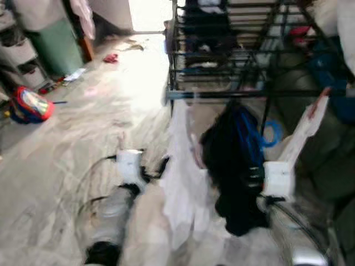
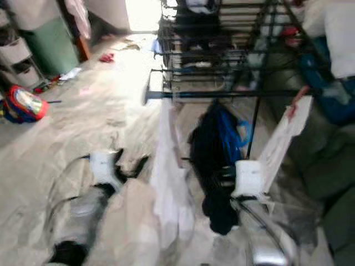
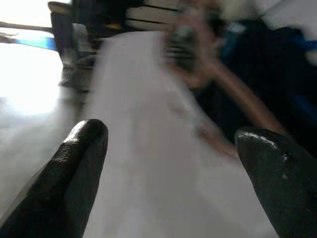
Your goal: Hang hanger
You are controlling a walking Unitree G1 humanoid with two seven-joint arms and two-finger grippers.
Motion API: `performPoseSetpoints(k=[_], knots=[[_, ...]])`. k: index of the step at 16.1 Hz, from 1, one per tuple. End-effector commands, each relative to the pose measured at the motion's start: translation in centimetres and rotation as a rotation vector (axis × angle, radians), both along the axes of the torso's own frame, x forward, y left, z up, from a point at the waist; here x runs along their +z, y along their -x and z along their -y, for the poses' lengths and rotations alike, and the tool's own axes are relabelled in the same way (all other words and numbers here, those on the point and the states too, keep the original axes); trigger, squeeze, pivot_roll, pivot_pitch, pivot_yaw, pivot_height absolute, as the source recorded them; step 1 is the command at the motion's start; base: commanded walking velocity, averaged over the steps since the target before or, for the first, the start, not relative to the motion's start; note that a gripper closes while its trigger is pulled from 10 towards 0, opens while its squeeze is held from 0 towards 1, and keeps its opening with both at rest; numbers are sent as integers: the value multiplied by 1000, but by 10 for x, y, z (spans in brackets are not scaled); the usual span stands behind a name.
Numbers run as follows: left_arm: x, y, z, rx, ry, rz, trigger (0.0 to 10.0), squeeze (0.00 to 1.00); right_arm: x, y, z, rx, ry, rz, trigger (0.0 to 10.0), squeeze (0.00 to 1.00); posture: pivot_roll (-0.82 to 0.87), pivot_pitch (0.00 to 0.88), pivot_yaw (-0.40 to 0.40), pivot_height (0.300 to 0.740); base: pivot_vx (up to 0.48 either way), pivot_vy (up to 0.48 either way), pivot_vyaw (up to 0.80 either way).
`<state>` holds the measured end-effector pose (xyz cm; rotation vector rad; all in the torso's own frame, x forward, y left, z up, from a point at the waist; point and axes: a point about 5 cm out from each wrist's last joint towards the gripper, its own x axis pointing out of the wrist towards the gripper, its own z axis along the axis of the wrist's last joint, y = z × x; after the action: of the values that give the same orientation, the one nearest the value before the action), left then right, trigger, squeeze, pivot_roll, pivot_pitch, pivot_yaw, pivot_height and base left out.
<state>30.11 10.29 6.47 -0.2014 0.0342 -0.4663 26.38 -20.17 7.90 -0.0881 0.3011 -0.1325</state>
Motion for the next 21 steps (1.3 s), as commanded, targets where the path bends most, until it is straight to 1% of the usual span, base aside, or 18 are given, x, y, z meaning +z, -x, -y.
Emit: performPoseSetpoints(k=[1, 2, 4, 5, 7, 9, 11, 12, 13, 17, 18, 19, 21], knots=[[0, -2, -12, 31, -21, -2, 10000, 0, 10, -4, -4, 0, -10, 43, 10000, 0, -53, 96, 36, 740, 247, 0, 0], [0, -2, -10, 12, -3, -6, 10000, 0, 11, -5, -3, -7, -13, 40, 10000, 0, -52, 97, 36, 740, 0, 0, 0], [-1, 3, -6, -43, -58, 21, 10000, 0, 9, -6, -2, -19, -11, 12, 10000, 0, -50, 100, 36, 740, 0, 0, 0], [-1, 4, -6, -55, -60, 24, 10000, 0, 8, -6, -1, -21, -7, 0, 10000, 0, -49, 103, 36, 740, 0, 0, 0], [-2, 6, -7, -64, -92, 33, 10000, 0, 7, -8, -3, -4, -33, -22, 10000, 0, -46, 109, 36, 740, 0, 0, 0], [-2, 6, -7, -65, -91, 34, 10000, 0, 6, -11, -6, 24, -40, -58, 10000, 0, -44, 116, 35, 740, 0, 0, 0], [3, 6, -9, -93, -95, 72, 10000, 0, 16, -24, -7, 44, -45, -53, 10000, 0, -41, 131, 33, 740, 0, 0, 0], [4, 7, -12, -102, -100, 81, 10000, 0, 21, -32, -6, 64, -47, -45, 10000, 0, -38, 135, 32, 740, 0, 0, 0], [3, 7, -15, -101, -106, 77, 10000, 0, 23, -35, -6, 66, -46, -45, 10000, 0, -37, 139, 33, 740, 0, 0, 0], [3, 8, -20, -96, -120, 77, 10000, 0, 32, -64, -9, 107, -36, -58, 10000, 0, -17, 150, 32, 740, 0, 0, 0], [3, 9, -21, -96, -121, 77, 10000, 0, 33, -68, -10, 111, -37, -61, 10000, 0, -13, 152, 30, 740, 0, 0, 0], [3, 10, -23, -91, -126, 76, 10000, 0, 37, -78, -9, 109, -45, -61, 10000, 0, 0, 152, 26, 740, 0, 0, 0], [2, 11, -25, -81, -126, 77, 10000, 0, 46, -89, -7, 100, -72, -44, 10000, 0, 10, 151, 23, 740, 0, 0, 0]])
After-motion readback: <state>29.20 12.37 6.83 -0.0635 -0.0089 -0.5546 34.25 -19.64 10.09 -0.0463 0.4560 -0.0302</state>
